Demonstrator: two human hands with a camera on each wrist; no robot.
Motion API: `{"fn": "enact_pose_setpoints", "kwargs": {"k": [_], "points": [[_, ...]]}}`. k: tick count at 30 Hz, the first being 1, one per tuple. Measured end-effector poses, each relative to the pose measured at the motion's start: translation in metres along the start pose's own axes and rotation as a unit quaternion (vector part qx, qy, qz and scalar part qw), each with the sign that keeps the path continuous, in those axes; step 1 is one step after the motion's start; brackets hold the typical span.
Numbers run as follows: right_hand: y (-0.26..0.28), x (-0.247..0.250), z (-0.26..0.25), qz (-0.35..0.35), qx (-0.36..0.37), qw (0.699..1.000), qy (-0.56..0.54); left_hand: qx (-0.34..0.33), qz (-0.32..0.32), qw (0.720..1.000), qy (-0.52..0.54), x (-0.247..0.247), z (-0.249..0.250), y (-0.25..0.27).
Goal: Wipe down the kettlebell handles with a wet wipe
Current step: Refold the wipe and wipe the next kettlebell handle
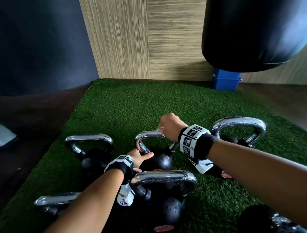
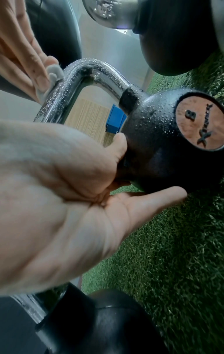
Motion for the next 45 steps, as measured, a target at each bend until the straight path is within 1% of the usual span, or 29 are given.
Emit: {"fn": "enact_pose_setpoints", "kwargs": {"k": [3, 6, 8, 11, 14, 16, 18, 21, 23, 26, 27, 29, 31, 33, 34, 35, 37, 38, 39, 40, 41, 42, 43, 44, 45], "points": [[0.000, 0.003, 0.013, -0.006, -0.039, 0.999, -0.030, -0.005, 0.001, 1.000, 0.005, -0.001, -0.001, 0.000], [0.003, 0.008, 0.032, -0.001, -0.092, 0.995, -0.026, -0.014, 0.001, 1.000, 0.008, -0.002, 0.000, 0.000], [0.005, 0.008, 0.038, 0.002, -0.107, 0.994, -0.028, -0.022, 0.002, 1.000, 0.008, -0.002, -0.001, -0.001], [0.005, 0.002, 0.044, 0.014, -0.120, 0.991, -0.066, -0.024, 0.003, 1.000, 0.012, -0.002, -0.003, -0.002], [0.007, -0.005, 0.063, 0.026, -0.179, 0.976, -0.119, -0.026, 0.002, 1.000, 0.011, -0.003, -0.004, -0.002], [0.007, -0.010, 0.078, -0.004, -0.210, 0.964, -0.164, -0.027, 0.002, 1.000, 0.010, -0.002, -0.003, -0.001], [0.006, -0.013, 0.088, -0.033, -0.218, 0.952, -0.211, -0.028, 0.003, 1.000, 0.009, -0.001, -0.003, 0.000], [0.002, -0.020, 0.098, -0.030, -0.226, 0.943, -0.243, -0.026, 0.007, 1.000, 0.000, -0.002, 0.000, 0.003], [0.003, -0.032, 0.105, -0.043, -0.244, 0.926, -0.284, -0.020, 0.010, 1.000, -0.004, -0.002, 0.001, 0.004], [0.009, -0.051, 0.111, -0.090, -0.274, 0.895, -0.340, -0.021, 0.010, 1.000, -0.019, 0.001, 0.000, 0.003], [0.012, -0.055, 0.112, -0.096, -0.279, 0.886, -0.358, -0.018, 0.011, 1.000, -0.023, 0.001, 0.000, 0.002], [0.014, -0.061, 0.112, -0.098, -0.285, 0.869, -0.392, 0.009, 0.019, 1.000, -0.016, 0.001, -0.002, 0.000], [0.016, -0.066, 0.111, -0.118, -0.287, 0.850, -0.425, 0.039, 0.026, 0.999, 0.000, 0.002, -0.004, 0.001], [0.022, -0.071, 0.108, -0.147, -0.293, 0.817, -0.474, 0.047, 0.015, 0.998, -0.037, 0.004, -0.002, 0.005], [0.024, -0.073, 0.107, -0.154, -0.292, 0.809, -0.486, 0.047, 0.001, 0.997, -0.066, 0.006, -0.001, 0.007], [0.024, -0.076, 0.105, -0.156, -0.287, 0.812, -0.483, 0.047, -0.017, 0.996, -0.080, 0.007, -0.001, 0.008], [0.024, -0.083, 0.102, -0.163, -0.266, 0.835, -0.453, 0.064, -0.063, 0.993, -0.070, 0.008, 0.000, 0.014], [0.025, -0.086, 0.100, -0.165, -0.258, 0.843, -0.442, 0.080, -0.077, 0.991, -0.073, 0.012, 0.003, 0.018], [0.025, -0.088, 0.101, -0.164, -0.255, 0.848, -0.435, 0.085, -0.074, 0.990, -0.086, 0.017, 0.008, 0.022], [0.026, -0.088, 0.102, -0.159, -0.255, 0.853, -0.427, 0.074, -0.058, 0.987, -0.131, 0.026, 0.016, 0.025], [0.027, -0.085, 0.105, -0.151, -0.256, 0.858, -0.418, 0.055, -0.023, 0.979, -0.193, 0.036, 0.025, 0.028], [0.028, -0.080, 0.108, -0.142, -0.262, 0.862, -0.409, 0.030, 0.023, 0.967, -0.250, 0.048, 0.036, 0.029], [0.026, -0.073, 0.111, -0.135, -0.265, 0.867, -0.401, 0.000, 0.080, 0.955, -0.284, 0.060, 0.047, 0.032], [0.023, -0.064, 0.113, -0.129, -0.262, 0.876, -0.384, -0.024, 0.130, 0.953, -0.274, 0.070, 0.060, 0.036], [0.016, -0.052, 0.115, -0.126, -0.249, 0.894, -0.351, -0.057, 0.173, 0.953, -0.241, 0.079, 0.072, 0.041]]}}
Point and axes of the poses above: each hand's wrist, its own y-axis away from the middle knuckle, its own x-axis out of the back of the hand, z = x × y, the point moved 4 cm from there along -y, towards the middle knuckle, and after that the axes turned 3 degrees about y, right-handed, at the moved point
